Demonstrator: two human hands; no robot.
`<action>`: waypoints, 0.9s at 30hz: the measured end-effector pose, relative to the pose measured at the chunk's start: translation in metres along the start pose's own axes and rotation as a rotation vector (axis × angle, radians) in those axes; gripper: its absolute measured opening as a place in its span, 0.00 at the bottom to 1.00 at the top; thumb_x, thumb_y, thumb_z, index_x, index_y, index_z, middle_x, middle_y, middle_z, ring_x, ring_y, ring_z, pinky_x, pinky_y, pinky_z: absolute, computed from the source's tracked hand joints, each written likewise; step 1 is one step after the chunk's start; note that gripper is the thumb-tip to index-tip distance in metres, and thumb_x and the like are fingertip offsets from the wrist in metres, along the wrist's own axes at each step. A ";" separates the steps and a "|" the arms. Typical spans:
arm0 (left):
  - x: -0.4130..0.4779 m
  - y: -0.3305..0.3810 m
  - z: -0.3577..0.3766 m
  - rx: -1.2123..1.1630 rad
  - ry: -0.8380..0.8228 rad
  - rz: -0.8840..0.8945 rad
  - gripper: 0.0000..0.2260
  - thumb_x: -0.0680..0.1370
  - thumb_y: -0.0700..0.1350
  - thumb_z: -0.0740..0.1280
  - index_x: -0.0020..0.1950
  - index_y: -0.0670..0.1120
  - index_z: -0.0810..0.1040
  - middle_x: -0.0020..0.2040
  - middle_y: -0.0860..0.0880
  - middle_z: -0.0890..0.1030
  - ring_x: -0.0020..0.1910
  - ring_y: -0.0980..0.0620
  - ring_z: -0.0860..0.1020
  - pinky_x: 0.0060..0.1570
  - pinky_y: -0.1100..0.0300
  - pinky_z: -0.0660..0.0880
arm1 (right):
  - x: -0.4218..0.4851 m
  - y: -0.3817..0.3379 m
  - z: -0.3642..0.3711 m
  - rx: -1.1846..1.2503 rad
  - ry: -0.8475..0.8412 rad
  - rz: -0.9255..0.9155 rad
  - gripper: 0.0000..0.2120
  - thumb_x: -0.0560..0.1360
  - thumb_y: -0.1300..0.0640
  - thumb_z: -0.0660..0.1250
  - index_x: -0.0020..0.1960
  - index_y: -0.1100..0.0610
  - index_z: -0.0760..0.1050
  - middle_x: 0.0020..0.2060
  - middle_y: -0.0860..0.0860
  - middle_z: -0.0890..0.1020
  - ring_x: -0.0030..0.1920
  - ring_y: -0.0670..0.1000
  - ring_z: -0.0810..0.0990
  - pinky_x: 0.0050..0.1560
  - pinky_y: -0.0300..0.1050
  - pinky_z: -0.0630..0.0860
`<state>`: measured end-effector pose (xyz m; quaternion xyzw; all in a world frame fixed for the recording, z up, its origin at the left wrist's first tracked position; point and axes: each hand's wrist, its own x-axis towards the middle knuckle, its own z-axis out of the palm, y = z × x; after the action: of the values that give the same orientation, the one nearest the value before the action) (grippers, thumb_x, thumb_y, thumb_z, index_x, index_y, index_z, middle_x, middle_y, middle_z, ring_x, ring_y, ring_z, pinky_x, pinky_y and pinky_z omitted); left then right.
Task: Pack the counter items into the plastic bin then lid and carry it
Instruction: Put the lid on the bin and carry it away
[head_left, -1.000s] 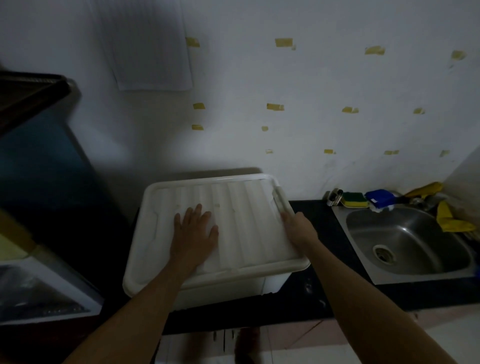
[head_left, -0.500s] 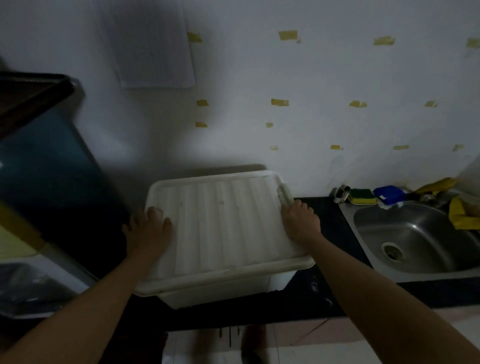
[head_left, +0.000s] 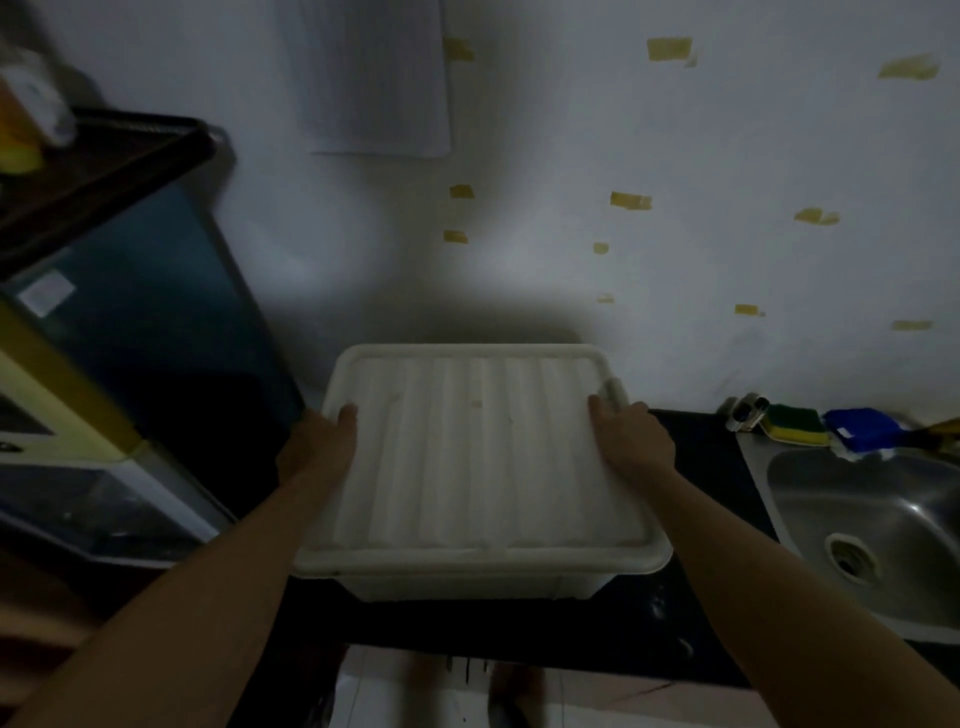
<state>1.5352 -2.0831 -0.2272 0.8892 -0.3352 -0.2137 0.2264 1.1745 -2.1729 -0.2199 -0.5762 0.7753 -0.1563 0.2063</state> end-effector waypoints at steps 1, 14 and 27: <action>0.000 0.001 0.000 0.006 0.007 -0.008 0.34 0.79 0.66 0.52 0.73 0.41 0.65 0.66 0.39 0.74 0.56 0.38 0.78 0.50 0.52 0.76 | 0.003 0.001 0.001 0.011 0.001 -0.001 0.34 0.77 0.31 0.51 0.60 0.61 0.70 0.43 0.53 0.75 0.36 0.50 0.73 0.35 0.44 0.66; -0.027 -0.010 -0.009 -0.050 0.083 -0.127 0.31 0.82 0.61 0.52 0.70 0.35 0.68 0.66 0.36 0.74 0.59 0.38 0.76 0.50 0.53 0.74 | 0.051 -0.009 0.012 -0.147 -0.112 -0.274 0.30 0.81 0.37 0.45 0.68 0.55 0.70 0.49 0.57 0.77 0.42 0.56 0.75 0.43 0.48 0.71; -0.086 -0.063 -0.032 -0.001 0.292 -0.333 0.32 0.82 0.62 0.51 0.65 0.35 0.73 0.60 0.35 0.78 0.57 0.38 0.78 0.55 0.49 0.77 | 0.054 -0.070 0.037 -0.260 -0.169 -0.668 0.25 0.83 0.43 0.44 0.76 0.49 0.59 0.49 0.61 0.80 0.48 0.61 0.80 0.49 0.53 0.75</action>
<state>1.5248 -1.9723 -0.2159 0.9537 -0.1473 -0.1171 0.2348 1.2375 -2.2454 -0.2255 -0.8298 0.5380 -0.0674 0.1321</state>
